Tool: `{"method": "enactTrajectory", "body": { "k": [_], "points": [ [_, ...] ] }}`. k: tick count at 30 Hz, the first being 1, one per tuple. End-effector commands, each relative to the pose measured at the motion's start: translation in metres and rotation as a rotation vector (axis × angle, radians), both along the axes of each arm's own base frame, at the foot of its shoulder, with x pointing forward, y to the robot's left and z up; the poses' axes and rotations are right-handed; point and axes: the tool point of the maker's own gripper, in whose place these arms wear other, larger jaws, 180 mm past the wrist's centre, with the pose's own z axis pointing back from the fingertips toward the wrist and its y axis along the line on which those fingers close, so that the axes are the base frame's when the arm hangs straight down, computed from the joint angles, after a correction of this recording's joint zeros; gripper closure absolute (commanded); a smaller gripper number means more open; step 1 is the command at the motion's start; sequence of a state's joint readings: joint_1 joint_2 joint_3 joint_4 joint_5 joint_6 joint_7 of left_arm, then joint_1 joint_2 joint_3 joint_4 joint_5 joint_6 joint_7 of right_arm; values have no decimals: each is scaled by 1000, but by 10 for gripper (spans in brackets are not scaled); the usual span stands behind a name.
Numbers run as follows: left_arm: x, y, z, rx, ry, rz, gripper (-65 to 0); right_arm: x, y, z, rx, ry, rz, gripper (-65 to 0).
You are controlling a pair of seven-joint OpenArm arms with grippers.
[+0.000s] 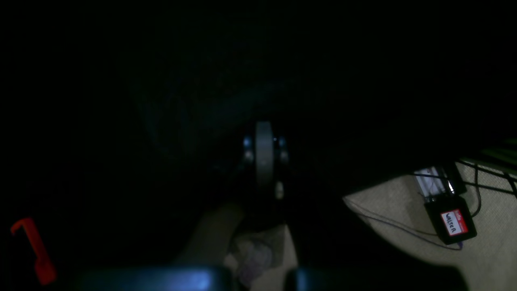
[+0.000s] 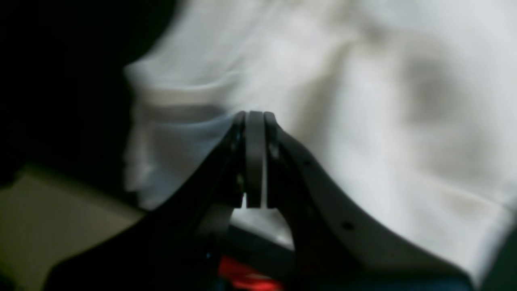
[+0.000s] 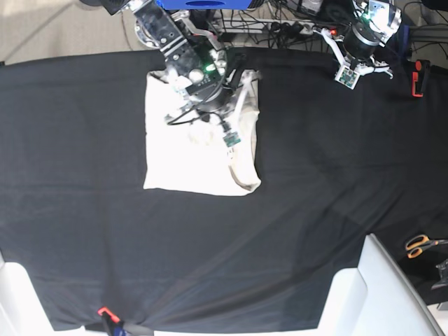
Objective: Fold the T-shirt properly
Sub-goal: 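Tuck and smooth the folded shirt's edge with the right gripper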
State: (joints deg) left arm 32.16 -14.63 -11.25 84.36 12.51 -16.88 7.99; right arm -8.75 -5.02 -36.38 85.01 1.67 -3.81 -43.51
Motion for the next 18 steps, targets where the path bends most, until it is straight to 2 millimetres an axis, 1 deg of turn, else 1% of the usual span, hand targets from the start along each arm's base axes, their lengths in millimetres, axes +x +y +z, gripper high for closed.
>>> {"method": "enactTrajectory", "body": {
  "k": [1,3,7,9,11,15,16,18],
  "points": [
    [6,2,5,7,-24,-7,0,8,4,5,30,-14,4,-2],
    [7,1,6,4,-27,-7,0,6,4,0,69,21,-14,-2],
    [9,1,7,0,-33,-5,0,10,3,1,102,38,-20,-2],
    [17,0,9,0,-48,-5,0,9,3,1,106,43,-17,-2],
    [23,2,10,1,-57,1,0,4,4,-1,98,64,9,-2],
    [28,-2,13,-6,-74,-2,0,-7,9,-2,99,91,106,-2],
    [36,-4,17,-9,-92,-4,0,-10,10,-2,98,99,127,-2],
    [44,-9,17,-15,-92,15,0,-15,10,-4,88,116,156,-3]
  ]
}}
